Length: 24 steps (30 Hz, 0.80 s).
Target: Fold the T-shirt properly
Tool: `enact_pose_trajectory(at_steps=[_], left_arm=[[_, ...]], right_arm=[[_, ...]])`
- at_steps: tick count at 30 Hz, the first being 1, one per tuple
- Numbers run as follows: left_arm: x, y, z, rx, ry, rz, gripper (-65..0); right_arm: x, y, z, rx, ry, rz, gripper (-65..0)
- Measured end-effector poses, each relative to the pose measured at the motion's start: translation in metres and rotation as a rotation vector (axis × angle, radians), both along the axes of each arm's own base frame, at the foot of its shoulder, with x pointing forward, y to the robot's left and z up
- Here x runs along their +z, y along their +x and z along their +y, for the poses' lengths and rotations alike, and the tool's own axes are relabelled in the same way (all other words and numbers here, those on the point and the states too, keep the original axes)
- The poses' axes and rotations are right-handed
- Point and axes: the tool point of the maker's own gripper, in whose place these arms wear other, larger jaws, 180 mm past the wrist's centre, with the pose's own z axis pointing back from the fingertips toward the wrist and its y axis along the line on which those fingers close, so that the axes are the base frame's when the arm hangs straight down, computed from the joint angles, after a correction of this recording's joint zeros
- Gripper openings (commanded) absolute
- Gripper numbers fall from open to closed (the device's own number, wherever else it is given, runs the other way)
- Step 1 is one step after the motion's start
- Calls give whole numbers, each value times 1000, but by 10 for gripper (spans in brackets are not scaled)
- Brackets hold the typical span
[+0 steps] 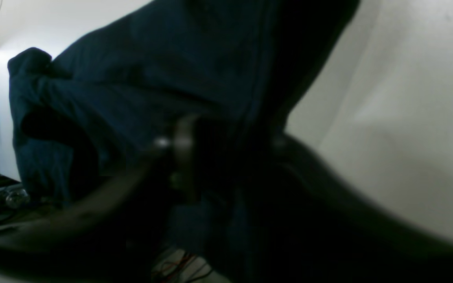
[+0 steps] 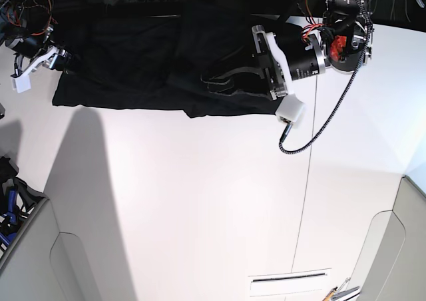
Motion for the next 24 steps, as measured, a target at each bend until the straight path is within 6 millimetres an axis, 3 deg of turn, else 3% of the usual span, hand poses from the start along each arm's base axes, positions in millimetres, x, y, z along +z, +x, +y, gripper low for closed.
enact_pose_trajectory(at_steps=[2,6,9,12,16,19,24], left_arm=[[0,0,0,0,0,0,-402],[0,2,2,9,3,-2,-402],[-3,7,17,47,33,-4,-403],[-4,18,42,122,71,-13,-421],[-10,33,87,260,170,-28,-554],[-31,37,124,346,346,-9,-650],[-77,16,173,410,497,129,-650]], right_arm=[[0,0,0,0,0,-1,-650],[2,6,0,3,-3,-11,-650],[6,14,0,3,-2,-33,-650],[8,18,0,3,0,-42,-650],[14,20,6,14,35,-63,-650],[19,20,14,40,77,-77,-650],[34,22,24,87,108,-115,-650]])
